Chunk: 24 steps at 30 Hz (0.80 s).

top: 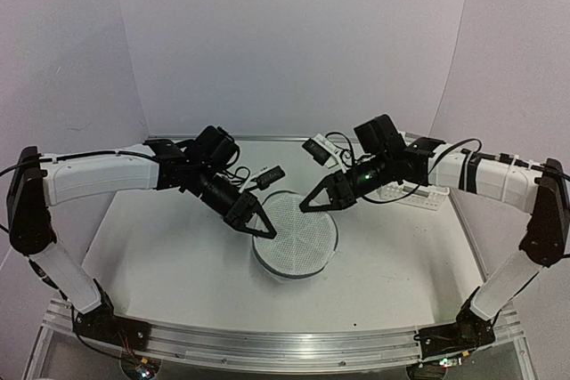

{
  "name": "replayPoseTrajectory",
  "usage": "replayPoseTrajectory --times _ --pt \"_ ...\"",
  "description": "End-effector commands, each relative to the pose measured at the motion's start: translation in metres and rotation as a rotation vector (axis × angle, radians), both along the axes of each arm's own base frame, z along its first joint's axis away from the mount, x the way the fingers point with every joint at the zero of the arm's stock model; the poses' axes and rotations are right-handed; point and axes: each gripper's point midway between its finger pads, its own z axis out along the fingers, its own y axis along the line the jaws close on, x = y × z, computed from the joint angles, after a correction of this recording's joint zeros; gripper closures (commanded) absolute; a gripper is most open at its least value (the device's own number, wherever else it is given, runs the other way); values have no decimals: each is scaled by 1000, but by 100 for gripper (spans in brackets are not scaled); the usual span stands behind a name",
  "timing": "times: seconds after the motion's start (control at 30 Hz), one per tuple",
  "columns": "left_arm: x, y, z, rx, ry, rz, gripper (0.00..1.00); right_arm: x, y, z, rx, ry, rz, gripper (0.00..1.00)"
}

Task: Unzip the laundry bag and remove the bra
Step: Pass from the left arm to the right, then pass from the right arm to the left

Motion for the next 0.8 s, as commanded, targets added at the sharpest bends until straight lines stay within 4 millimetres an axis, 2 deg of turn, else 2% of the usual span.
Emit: replayPoseTrajectory --times 0.0,0.03,0.17,0.23,0.37,0.47,0.63,0.77 --pt "25 -5 30 -30 -151 72 89 -6 -2 33 62 -97 2 100" --pt "30 -4 31 -22 -169 96 82 -4 -3 35 63 -104 -15 100" --pt "43 1 41 1 -228 186 44 5 -5 47 90 -122 -102 100" --pt "51 6 47 13 -263 245 33 11 -6 53 97 -123 -159 100" --pt "69 21 58 16 -292 385 22 26 -10 70 116 -144 -272 100" --pt "76 33 75 -54 -280 481 16 38 -12 82 141 -145 -361 100" --pt "75 44 93 -200 -222 592 10 60 -18 98 217 -121 -523 100" --pt "74 48 82 -261 -109 667 10 70 -18 111 313 -95 -598 100"
